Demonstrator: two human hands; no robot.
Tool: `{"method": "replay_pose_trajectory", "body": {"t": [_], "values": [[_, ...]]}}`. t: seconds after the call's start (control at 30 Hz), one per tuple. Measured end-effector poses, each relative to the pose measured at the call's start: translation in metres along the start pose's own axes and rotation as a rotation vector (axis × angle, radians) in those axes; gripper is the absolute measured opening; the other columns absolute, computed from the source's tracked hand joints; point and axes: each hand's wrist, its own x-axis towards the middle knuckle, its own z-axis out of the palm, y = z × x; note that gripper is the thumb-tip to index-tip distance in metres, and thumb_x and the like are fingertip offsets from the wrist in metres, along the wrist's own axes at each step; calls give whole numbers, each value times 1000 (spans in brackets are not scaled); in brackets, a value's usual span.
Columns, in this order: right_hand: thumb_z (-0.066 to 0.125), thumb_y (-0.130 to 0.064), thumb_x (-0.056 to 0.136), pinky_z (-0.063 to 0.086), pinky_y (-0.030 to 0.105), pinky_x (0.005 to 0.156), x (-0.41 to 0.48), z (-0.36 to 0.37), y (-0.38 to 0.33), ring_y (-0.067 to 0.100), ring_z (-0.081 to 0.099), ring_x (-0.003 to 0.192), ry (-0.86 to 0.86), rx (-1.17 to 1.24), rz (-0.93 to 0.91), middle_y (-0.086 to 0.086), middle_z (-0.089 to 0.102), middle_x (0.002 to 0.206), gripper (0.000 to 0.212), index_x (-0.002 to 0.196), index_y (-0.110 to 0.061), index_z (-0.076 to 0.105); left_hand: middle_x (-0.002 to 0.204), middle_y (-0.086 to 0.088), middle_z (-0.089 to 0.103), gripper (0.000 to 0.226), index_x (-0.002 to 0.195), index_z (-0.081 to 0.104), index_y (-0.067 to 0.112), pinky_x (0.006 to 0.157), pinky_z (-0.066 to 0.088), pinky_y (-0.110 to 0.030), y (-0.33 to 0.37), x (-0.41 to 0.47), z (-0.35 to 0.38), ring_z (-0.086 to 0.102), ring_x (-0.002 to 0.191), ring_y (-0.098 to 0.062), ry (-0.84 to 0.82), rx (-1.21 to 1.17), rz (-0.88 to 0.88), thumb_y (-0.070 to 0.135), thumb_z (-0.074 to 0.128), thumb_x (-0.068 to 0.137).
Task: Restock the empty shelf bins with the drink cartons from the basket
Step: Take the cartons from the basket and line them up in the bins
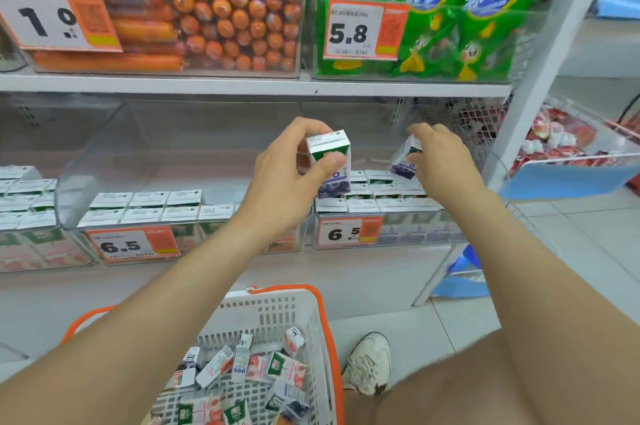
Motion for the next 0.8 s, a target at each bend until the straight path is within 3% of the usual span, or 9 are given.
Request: {"method": "replay_pose_trajectory", "body": {"t": [0.13, 0.27, 0.4, 0.53, 0.6, 0.63, 0.7, 0.77, 0.8], "values": [[67, 3, 95, 48, 49, 80, 6, -4, 3, 46, 58, 108, -15, -17, 30, 26, 60, 123, 47, 139, -1, 52, 104, 16, 73, 20, 114, 64, 34, 86, 56, -30, 1, 7, 11, 68, 96, -8, -30, 39, 12, 28, 74, 98], [63, 3, 95, 52, 48, 79, 5, 8, 1, 42, 60, 103, -242, -31, -56, 23, 64, 114, 36, 131, -4, 57, 99, 16, 74, 20, 111, 67, 34, 86, 58, -35, 2, 16, 23, 70, 91, -11, -22, 52, -28, 27, 77, 95], [50, 4, 95, 52, 40, 78, 0, 16, 6, 43, 63, 102, -414, 28, -31, 22, 69, 118, 45, 137, -10, 59, 97, 12, 75, 19, 110, 68, 34, 86, 59, -43, 0, 25, 37, 71, 90, -20, -25, 86, -78, 29, 77, 95], [42, -7, 97, 52, 49, 101, -2, 7, 4, 42, 60, 117, -411, 180, 53, 19, 66, 133, 47, 140, -13, 60, 104, 10, 72, 19, 118, 68, 27, 90, 57, -43, -2, 39, 53, 69, 93, -17, -60, 189, -88, 26, 71, 99], [44, -11, 95, 46, 48, 113, -4, -9, -4, 30, 57, 131, -310, 451, 69, 11, 63, 142, 54, 146, -16, 57, 107, 5, 69, 24, 126, 64, 24, 93, 56, -43, 1, 46, 59, 67, 97, -19, -99, 228, -85, 25, 67, 102], [48, -15, 92, 47, 45, 112, -7, -18, -8, 22, 59, 130, -263, 618, 53, 5, 64, 140, 57, 148, -23, 54, 107, 4, 67, 29, 132, 61, 23, 93, 56, -42, 2, 49, 62, 66, 100, -21, -123, 232, -88, 26, 65, 104], [59, -21, 89, 54, 33, 97, -16, -33, -15, 7, 67, 107, -212, 844, -24, -7, 69, 120, 61, 147, -39, 52, 111, 3, 61, 41, 143, 53, 21, 96, 53, -41, 4, 57, 69, 63, 108, -23, -173, 239, -81, 30, 64, 105], [70, -22, 89, 50, 20, 81, -24, -38, -16, -2, 63, 83, -136, 745, -156, -22, 64, 99, 60, 144, -40, 55, 117, 2, 62, 44, 143, 50, 22, 98, 54, -42, 4, 64, 76, 62, 112, -22, -210, 227, -72, 36, 65, 103], [74, -22, 89, 50, 20, 78, -24, -36, -13, -3, 63, 79, -77, 643, -190, -25, 65, 96, 56, 141, -37, 59, 117, 2, 66, 42, 140, 51, 24, 97, 55, -43, 4, 67, 80, 65, 111, -21, -213, 186, -78, 39, 65, 103]]}}
